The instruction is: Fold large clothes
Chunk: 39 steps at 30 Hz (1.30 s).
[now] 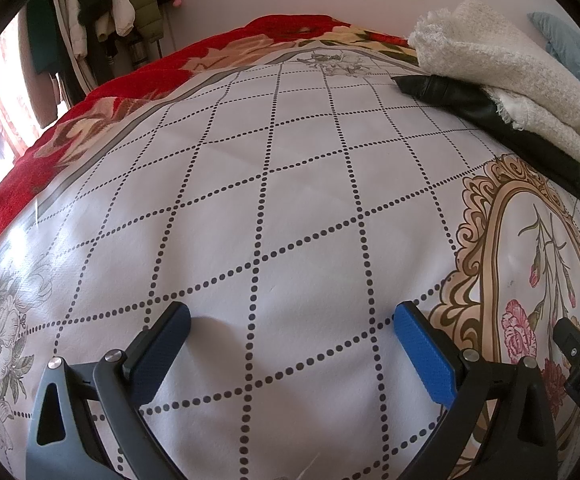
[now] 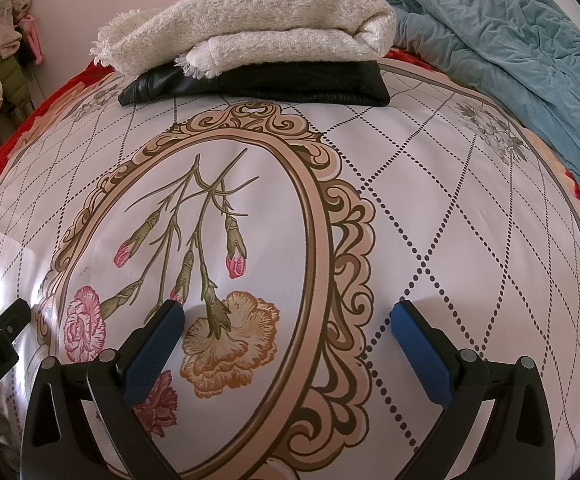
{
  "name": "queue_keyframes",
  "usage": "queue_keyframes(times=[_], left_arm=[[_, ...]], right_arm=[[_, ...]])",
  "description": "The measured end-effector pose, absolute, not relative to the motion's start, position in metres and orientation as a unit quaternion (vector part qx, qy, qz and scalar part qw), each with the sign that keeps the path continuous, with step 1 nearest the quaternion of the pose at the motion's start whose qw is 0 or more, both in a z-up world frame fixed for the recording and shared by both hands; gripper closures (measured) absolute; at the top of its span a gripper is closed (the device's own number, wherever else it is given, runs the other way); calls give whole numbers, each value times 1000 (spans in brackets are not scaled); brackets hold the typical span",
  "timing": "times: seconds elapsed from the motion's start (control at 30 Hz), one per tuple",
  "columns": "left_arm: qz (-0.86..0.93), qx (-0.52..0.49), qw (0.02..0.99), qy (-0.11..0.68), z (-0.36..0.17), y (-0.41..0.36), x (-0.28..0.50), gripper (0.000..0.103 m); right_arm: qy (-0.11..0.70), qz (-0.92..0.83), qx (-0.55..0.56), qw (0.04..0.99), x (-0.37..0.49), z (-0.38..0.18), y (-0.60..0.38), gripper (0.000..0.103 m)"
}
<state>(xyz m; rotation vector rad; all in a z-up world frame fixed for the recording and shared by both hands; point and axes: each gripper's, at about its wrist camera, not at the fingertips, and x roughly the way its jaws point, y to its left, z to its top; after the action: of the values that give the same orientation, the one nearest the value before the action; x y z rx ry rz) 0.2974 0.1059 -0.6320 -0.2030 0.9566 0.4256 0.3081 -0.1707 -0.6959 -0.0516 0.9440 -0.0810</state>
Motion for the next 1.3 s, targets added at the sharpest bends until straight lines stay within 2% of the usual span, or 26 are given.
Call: queue_keyframes(times=[1.3], left_arm=[[203, -96, 861, 456, -632, 106, 297, 0]], right_arm=[[455, -38, -25, 889, 311, -698, -172, 0]])
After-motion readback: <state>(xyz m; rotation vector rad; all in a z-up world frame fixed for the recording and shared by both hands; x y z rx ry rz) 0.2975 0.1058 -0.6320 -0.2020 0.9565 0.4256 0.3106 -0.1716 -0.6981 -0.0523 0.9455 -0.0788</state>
